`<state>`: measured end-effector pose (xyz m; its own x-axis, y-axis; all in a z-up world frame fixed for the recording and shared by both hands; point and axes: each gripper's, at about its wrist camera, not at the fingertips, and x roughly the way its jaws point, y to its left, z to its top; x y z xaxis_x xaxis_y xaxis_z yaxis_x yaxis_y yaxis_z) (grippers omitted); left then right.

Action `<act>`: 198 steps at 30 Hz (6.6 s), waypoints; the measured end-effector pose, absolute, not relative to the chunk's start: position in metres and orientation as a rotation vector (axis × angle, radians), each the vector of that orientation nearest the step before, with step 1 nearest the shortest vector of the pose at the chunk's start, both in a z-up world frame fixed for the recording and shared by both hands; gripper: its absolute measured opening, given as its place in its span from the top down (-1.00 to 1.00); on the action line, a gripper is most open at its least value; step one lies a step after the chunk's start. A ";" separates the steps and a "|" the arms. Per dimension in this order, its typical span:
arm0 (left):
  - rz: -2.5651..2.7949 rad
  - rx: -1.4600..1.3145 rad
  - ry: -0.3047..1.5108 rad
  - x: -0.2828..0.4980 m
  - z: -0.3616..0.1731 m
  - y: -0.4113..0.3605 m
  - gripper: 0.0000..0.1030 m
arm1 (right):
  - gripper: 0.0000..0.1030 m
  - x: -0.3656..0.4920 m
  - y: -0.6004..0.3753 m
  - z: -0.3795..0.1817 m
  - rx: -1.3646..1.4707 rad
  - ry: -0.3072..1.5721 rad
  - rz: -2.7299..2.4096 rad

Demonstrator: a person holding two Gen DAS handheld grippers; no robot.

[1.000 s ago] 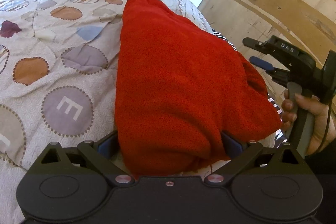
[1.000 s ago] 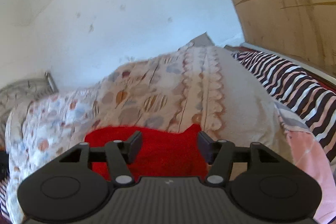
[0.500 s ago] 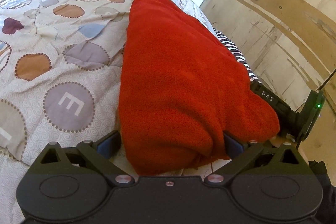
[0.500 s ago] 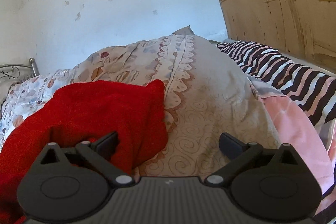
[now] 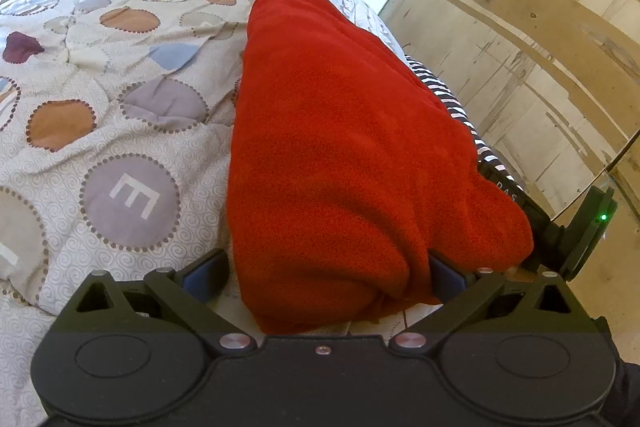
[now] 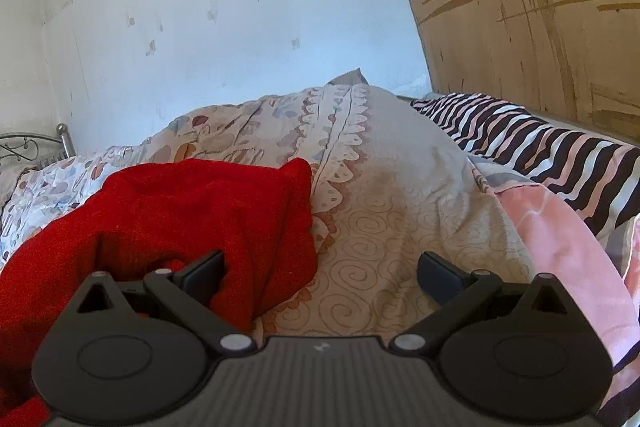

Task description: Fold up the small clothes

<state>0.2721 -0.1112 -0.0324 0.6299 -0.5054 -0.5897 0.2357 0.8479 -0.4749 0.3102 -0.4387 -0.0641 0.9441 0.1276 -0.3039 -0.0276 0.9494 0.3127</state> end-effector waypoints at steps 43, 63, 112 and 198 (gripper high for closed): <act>-0.427 -0.388 0.796 0.276 -0.028 -0.110 -0.99 | -0.25 0.397 -0.476 -0.010 0.568 0.466 0.260; -0.423 -0.360 0.806 0.280 -0.018 -0.108 -0.99 | -0.91 0.376 -0.452 -0.043 0.531 0.515 0.311; -0.145 -0.445 0.613 0.355 0.085 0.063 0.11 | 0.31 0.430 -0.239 0.020 0.563 0.437 0.514; 0.132 -0.124 0.377 0.023 0.023 0.040 -0.99 | -1.00 0.034 -0.226 0.015 0.088 0.137 0.202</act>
